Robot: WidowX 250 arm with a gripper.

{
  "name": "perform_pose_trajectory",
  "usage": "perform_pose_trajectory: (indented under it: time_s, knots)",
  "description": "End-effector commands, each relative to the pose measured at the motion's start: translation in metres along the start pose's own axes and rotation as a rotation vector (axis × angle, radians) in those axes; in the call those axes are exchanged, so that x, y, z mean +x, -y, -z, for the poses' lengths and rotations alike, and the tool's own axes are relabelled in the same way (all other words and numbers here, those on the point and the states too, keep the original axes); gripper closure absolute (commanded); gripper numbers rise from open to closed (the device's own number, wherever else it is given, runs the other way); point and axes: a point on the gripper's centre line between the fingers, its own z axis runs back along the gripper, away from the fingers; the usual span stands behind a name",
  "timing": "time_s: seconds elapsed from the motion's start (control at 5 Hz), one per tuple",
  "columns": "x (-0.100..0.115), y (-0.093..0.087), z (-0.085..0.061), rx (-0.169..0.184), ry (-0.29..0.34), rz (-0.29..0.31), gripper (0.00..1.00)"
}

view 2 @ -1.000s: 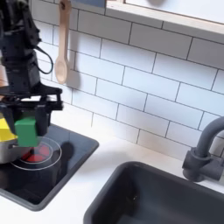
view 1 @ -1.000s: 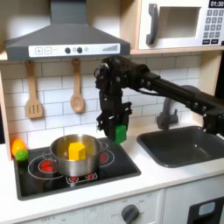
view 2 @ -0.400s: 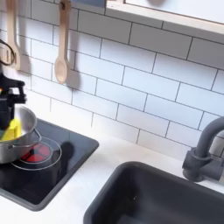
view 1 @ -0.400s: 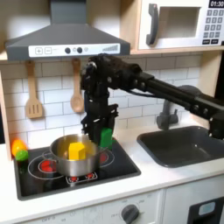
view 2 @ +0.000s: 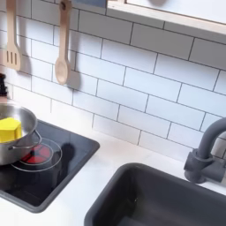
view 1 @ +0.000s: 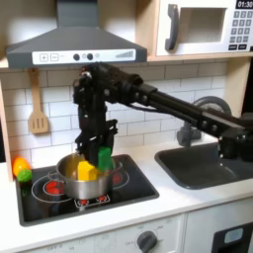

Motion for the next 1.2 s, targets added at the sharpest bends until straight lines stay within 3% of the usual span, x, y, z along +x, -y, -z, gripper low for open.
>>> perform_pose_trajectory:
  time_s: [0.0,0.4,1.0]
  knots:
    - [0.021,-0.029,0.007,0.023,-0.009,-0.058,1.00]
    - [0.030,-0.061,0.017,0.056,-0.032,-0.131,1.00]
    - [0.028,-0.082,0.024,0.102,-0.036,-0.153,1.00]
